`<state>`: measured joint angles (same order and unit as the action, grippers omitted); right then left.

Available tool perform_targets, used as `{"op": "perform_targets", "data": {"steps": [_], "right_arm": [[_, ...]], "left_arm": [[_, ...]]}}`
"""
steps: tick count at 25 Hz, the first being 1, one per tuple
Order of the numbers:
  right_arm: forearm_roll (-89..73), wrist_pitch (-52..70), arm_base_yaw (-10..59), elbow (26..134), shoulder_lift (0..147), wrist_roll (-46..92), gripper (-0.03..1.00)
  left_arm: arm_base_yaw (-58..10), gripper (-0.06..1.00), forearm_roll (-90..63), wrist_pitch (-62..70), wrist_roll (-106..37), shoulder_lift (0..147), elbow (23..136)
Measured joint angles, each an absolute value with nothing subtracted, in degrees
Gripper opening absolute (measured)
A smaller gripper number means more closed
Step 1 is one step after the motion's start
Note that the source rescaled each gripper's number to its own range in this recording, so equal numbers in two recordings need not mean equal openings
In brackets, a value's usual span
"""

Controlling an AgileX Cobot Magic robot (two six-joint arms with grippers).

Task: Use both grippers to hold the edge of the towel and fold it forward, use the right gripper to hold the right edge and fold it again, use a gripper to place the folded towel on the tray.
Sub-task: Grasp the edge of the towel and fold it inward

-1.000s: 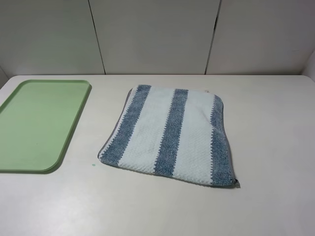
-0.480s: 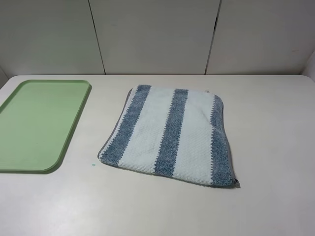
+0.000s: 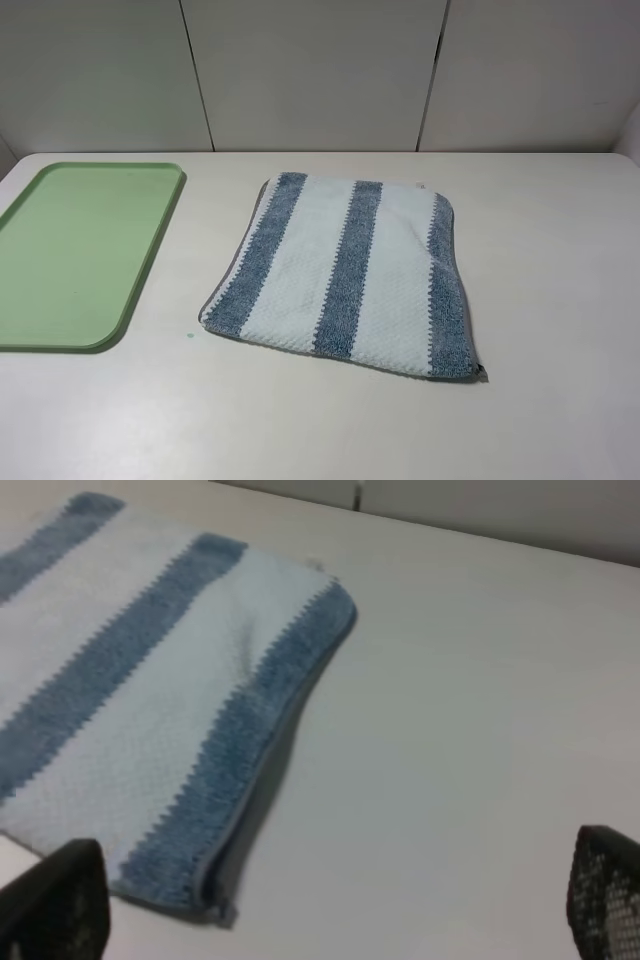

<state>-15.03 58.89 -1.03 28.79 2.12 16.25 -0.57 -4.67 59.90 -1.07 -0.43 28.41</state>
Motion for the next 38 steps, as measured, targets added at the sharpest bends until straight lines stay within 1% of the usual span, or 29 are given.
{"op": "perform_targets", "data": {"steps": [7,15,24,32,38], "right_arm": [[-16.29,58.71,-1.03,28.79,2.12,14.87,1.0],[-17.51,58.72,-1.03,29.19,2.54,14.82,1.0],[-18.51,61.72,-1.03,37.11,14.85,19.1,1.0],[-21.4,61.72,-1.03,42.52,28.71,27.12,1.0],[-26.23,62.16,-0.14,46.59,37.49,33.21,1.0]], "left_arm": [[-0.83,1.0,-4.78,59.9,-1.07,-0.43,28.41],[-5.49,1.0,-4.84,60.49,-1.07,0.56,28.55],[-9.14,1.0,-4.67,62.86,-4.14,14.82,33.97],[-15.54,1.0,-0.52,63.89,-7.56,30.59,40.77],[-23.41,1.0,3.61,64.18,-9.12,41.45,45.81]]}}
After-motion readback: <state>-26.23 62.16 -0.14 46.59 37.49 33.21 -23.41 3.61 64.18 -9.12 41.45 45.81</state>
